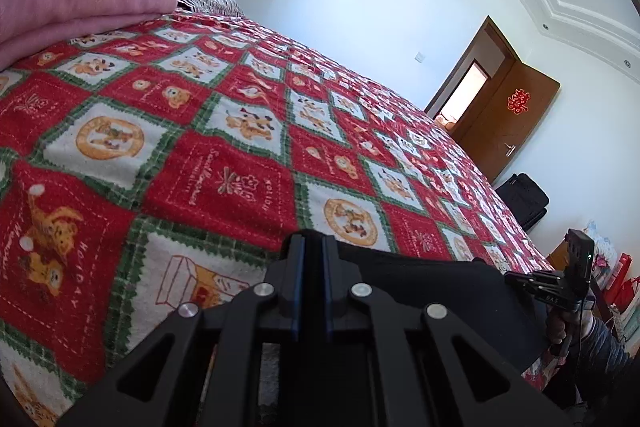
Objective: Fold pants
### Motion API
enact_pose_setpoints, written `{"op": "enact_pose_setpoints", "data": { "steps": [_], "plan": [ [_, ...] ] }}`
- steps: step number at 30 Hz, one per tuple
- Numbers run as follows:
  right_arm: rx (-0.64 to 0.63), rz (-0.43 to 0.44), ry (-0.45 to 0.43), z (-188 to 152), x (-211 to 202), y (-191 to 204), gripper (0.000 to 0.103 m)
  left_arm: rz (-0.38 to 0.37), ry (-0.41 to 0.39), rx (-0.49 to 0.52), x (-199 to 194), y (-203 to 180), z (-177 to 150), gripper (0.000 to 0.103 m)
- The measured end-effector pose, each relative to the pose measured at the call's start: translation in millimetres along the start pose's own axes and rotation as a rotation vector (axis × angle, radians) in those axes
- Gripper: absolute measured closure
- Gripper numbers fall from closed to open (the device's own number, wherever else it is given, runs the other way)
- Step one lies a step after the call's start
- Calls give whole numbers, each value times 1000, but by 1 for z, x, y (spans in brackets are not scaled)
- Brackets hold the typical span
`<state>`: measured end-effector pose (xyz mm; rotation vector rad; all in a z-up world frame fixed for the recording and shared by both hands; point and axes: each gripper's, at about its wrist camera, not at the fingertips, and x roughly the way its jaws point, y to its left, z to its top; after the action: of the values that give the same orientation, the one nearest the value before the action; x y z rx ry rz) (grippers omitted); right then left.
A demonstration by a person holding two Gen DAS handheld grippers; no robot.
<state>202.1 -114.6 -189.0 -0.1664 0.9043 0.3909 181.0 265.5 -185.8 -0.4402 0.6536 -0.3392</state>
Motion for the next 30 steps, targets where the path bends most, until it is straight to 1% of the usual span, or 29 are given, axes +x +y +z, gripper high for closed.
{"op": "enact_pose_setpoints", "data": {
  "steps": [2, 3, 4, 6, 7, 8, 9, 10, 12, 14, 15, 16, 17, 18, 20, 23, 24, 26, 27, 28, 30],
  "plan": [
    [11, 8, 10, -1, 6, -3, 101, -3, -2, 5, 0, 1, -1, 94],
    [20, 27, 16, -1, 8, -5, 101, -2, -1, 6, 0, 1, -1, 94],
    [24, 40, 18, -1, 8, -6, 101, 7, -2, 6, -1, 2, -1, 91],
    [30, 73, 29, -2, 8, -9, 100, 16, -1, 7, -2, 5, 0, 89],
    [35, 86, 32, -3, 6, -11, 95, 18, -3, 10, -3, 5, 0, 86],
    [42, 79, 29, -4, 4, -12, 88, 34, -9, 10, -5, 6, 0, 86],
    [56, 52, 22, -6, 0, -16, 68, 53, -12, 7, -7, 8, 1, 85],
    [69, 35, 16, -7, -4, -18, 54, 67, -16, 5, -10, 9, 2, 83],
    [113, 44, -8, -13, -16, -25, 52, 84, -20, 2, -15, 11, 2, 83],
    [153, 75, -27, -22, -27, -31, 51, 136, -35, 22, -24, 8, 2, 79],
    [158, 74, -16, -28, -28, -31, 48, 157, -51, 37, -29, 4, 2, 71],
    [148, 59, 8, -33, -27, -29, 48, 165, -69, 55, -35, -2, 1, 61],
    [129, 34, 14, -38, -27, -28, 48, 160, -80, 66, -40, -9, 1, 55],
    [108, 15, -5, -43, -30, -26, 48, 150, -92, 79, -43, -17, 1, 49],
    [98, 7, -13, -49, -38, -29, 48, 106, -110, 122, -50, -41, -1, 48],
    [155, -10, -66, -58, -69, -45, 48, 44, -105, 177, -46, -74, -5, 41],
    [178, -18, -85, -63, -82, -54, 48, 13, -92, 194, -42, -88, -9, 38],
    [218, -62, -117, -73, -108, -71, 48, -24, -54, 215, -29, -104, -15, 38],
    [245, -91, -133, -79, -125, -84, 48, -41, -23, 237, -19, -114, -20, 38],
    [279, -122, -148, -86, -142, -100, 48, -42, -3, 264, -11, -121, -25, 38],
    [365, -210, -177, -105, -181, -138, 48, -4, 29, 318, 3, -129, -35, 38]
  ]
}}
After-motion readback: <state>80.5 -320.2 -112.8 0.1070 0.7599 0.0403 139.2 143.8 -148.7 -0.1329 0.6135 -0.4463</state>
